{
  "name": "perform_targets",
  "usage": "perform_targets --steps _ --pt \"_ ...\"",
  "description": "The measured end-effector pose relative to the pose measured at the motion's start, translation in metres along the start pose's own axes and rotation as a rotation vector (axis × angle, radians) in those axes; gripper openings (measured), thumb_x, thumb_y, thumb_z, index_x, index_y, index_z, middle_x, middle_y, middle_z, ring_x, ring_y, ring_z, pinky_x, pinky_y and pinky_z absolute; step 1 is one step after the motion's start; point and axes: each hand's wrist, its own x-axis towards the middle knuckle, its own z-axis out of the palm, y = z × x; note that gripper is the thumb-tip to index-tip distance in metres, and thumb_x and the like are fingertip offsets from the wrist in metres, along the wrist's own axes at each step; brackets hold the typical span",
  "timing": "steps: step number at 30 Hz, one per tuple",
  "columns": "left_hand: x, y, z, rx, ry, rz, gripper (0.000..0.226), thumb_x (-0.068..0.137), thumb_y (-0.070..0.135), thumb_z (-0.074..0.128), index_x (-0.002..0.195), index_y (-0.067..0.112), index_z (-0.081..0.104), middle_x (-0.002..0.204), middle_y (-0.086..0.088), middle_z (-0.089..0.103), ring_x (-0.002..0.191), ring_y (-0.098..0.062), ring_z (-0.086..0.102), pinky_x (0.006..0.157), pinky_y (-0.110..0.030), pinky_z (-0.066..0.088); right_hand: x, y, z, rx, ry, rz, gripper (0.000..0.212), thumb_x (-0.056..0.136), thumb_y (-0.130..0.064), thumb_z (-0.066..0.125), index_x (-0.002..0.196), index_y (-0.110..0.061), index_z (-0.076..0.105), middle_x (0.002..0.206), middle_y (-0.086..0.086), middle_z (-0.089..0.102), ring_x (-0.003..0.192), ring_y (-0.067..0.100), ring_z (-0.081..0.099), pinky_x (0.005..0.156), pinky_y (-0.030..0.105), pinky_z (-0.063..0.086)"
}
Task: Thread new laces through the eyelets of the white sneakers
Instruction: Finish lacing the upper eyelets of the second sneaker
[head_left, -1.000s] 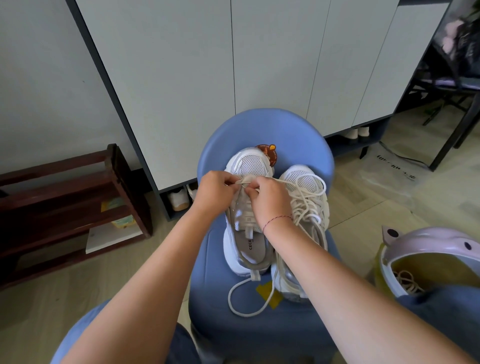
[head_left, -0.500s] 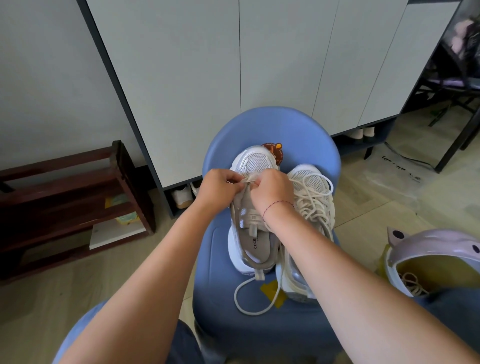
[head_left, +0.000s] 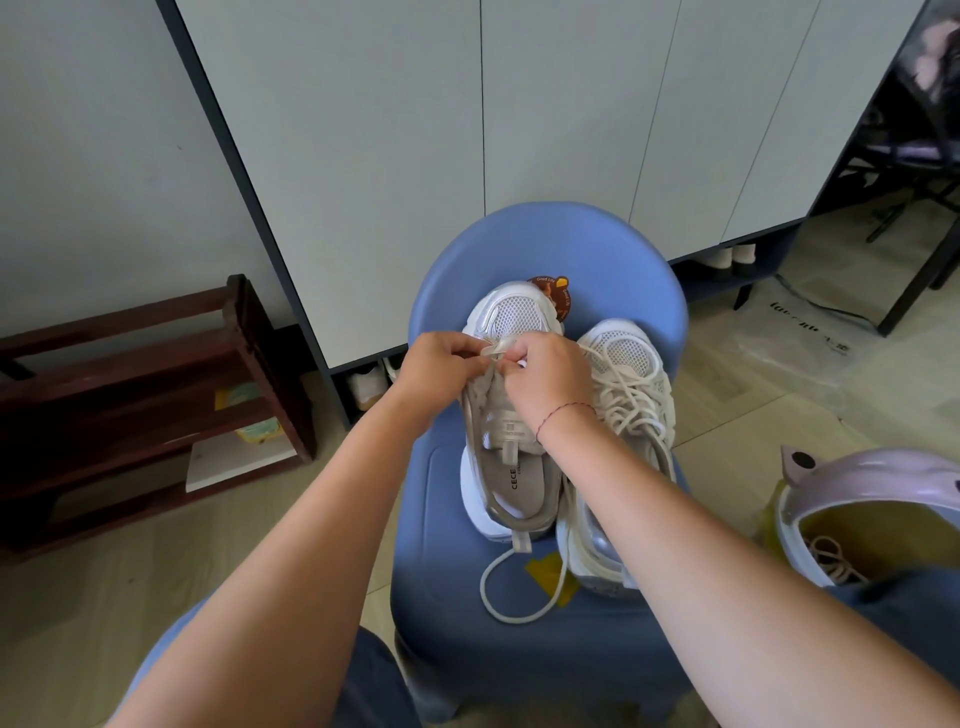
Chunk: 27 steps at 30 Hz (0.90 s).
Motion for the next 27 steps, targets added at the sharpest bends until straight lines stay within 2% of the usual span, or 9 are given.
perform_targets --steps 3,9,13,18,20,22,24,25,27 --pt "0.002 0.0 0.001 -0.007 0.005 -0.022 0.01 0.087 0.004 0.065 0.093 0.011 0.07 0.076 0.002 0.065 0.07 -0.009 0.058 0.071 -0.019 0.047 0.0 0.003 -0.001 0.005 0.023 0.033 0.017 0.091 -0.02 0.057 0.089 -0.008 0.069 0.091 0.007 0.069 0.087 0.027 0.061 0.076 0.037 0.051" --pt "0.006 -0.002 -0.004 0.026 -0.002 -0.042 0.014 0.088 0.005 0.064 0.099 0.01 0.071 0.083 -0.002 0.067 0.075 -0.012 0.06 0.08 -0.023 0.05 -0.004 0.003 0.012 -0.003 0.133 0.052 0.015 0.092 -0.023 0.055 0.094 -0.012 0.065 0.091 0.007 0.067 0.085 0.026 0.061 0.072 0.033 0.048" --pt "0.002 -0.005 -0.003 -0.014 -0.076 -0.028 0.024 0.093 -0.008 0.044 0.096 0.001 0.066 0.071 -0.006 0.062 0.063 -0.013 0.059 0.062 -0.015 0.053 0.001 0.006 0.009 0.02 0.149 0.084 0.015 0.09 -0.016 0.056 0.085 -0.007 0.067 0.087 0.01 0.067 0.082 0.029 0.061 0.073 0.037 0.049" --pt "0.001 -0.007 -0.003 -0.083 -0.073 -0.01 0.031 0.09 -0.009 0.043 0.08 0.011 0.065 0.071 -0.006 0.061 0.061 -0.013 0.058 0.062 -0.018 0.052 0.004 0.015 0.009 0.169 0.066 0.027 0.01 0.087 -0.015 0.062 0.084 -0.015 0.071 0.09 0.0 0.071 0.087 0.021 0.063 0.08 0.035 0.051" --pt "0.0 -0.004 -0.002 -0.12 -0.016 -0.023 0.026 0.091 -0.004 0.047 0.081 0.01 0.066 0.071 -0.005 0.061 0.063 -0.013 0.057 0.064 -0.019 0.053 0.004 0.018 0.007 0.255 0.044 0.041 0.008 0.086 -0.015 0.064 0.086 -0.018 0.071 0.089 -0.006 0.069 0.087 0.015 0.063 0.08 0.029 0.05" --pt "-0.003 -0.003 0.0 -0.095 -0.001 -0.012 0.01 0.091 0.012 0.059 0.089 0.006 0.066 0.076 -0.002 0.062 0.069 -0.013 0.058 0.071 -0.024 0.053 0.004 0.02 0.005 0.334 0.009 0.051 0.009 0.086 -0.014 0.064 0.086 -0.019 0.072 0.081 -0.013 0.064 0.079 0.007 0.059 0.072 0.015 0.045" --pt "-0.005 -0.004 0.003 0.007 -0.027 0.011 0.034 0.082 0.033 0.073 0.101 0.008 0.061 0.086 0.002 0.061 0.076 -0.01 0.058 0.076 -0.026 0.051 0.003 0.021 0.002 0.389 -0.009 0.056 0.012 0.085 -0.01 0.063 0.083 -0.019 0.071 0.073 -0.019 0.058 0.07 -0.001 0.054 0.061 0.003 0.037" --pt "-0.005 -0.005 0.004 0.049 -0.032 0.017 0.042 0.078 0.038 0.076 0.104 0.01 0.057 0.09 0.002 0.06 0.079 -0.009 0.057 0.077 -0.026 0.051 0.003 0.022 0.002 0.404 -0.011 0.058 0.012 0.085 -0.009 0.063 0.083 -0.018 0.071 0.073 -0.019 0.058 0.069 -0.002 0.053 0.06 0.003 0.036" --pt "-0.006 -0.005 0.005 0.085 0.004 0.046 0.039 0.081 0.037 0.074 0.104 0.013 0.054 0.091 0.002 0.059 0.079 -0.013 0.059 0.077 -0.028 0.053 0.003 0.023 0.002 0.416 -0.014 0.055 0.009 0.085 -0.011 0.064 0.085 -0.016 0.072 0.078 -0.014 0.062 0.074 0.003 0.056 0.065 0.009 0.04"
